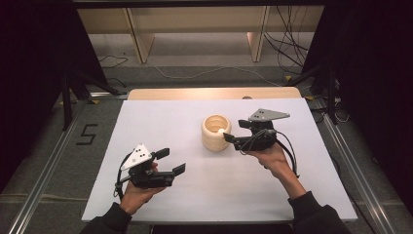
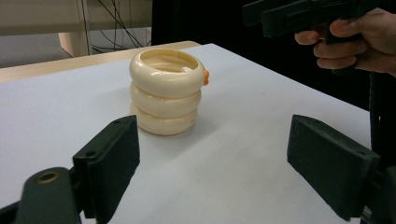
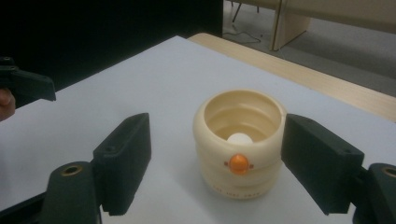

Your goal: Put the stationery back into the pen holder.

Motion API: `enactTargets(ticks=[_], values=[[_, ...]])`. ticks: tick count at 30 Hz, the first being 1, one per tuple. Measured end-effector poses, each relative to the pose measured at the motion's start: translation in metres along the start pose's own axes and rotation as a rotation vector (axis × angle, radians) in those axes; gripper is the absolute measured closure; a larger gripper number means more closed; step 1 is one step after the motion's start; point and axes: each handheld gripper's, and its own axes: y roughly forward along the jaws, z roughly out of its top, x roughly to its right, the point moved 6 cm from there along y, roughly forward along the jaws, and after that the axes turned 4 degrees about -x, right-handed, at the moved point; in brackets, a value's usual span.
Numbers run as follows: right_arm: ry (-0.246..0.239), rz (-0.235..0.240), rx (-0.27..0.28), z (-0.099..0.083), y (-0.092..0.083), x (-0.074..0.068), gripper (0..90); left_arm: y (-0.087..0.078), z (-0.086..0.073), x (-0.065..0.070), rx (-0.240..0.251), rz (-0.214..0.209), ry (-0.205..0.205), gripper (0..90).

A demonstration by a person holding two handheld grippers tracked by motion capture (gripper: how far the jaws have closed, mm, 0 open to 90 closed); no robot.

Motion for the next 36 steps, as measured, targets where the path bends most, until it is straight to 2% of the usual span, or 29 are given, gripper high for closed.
enactTargets(ticks=[12, 21, 24, 36], values=[[0.053, -0.021, 0.016, -0.030, -0.025, 0.009, 23.7, 0.000, 0.000, 0.000, -0.001, -0.002, 0.002, 16.6], [0.091, -0.022, 0.033, -0.049, -0.036, 0.009, 23.8, 0.000, 0.000, 0.000, -0.002, -0.006, 0.002, 16.6], [0.094, -0.033, 0.034, -0.054, -0.039, 0.009, 23.8, 0.000, 0.000, 0.000, -0.003, -0.006, 0.005, 16.6], [0.100, -0.020, 0.041, -0.072, -0.049, 0.004, 23.4, 0.000, 0.000, 0.001, -0.005, -0.008, 0.004, 16.6]])
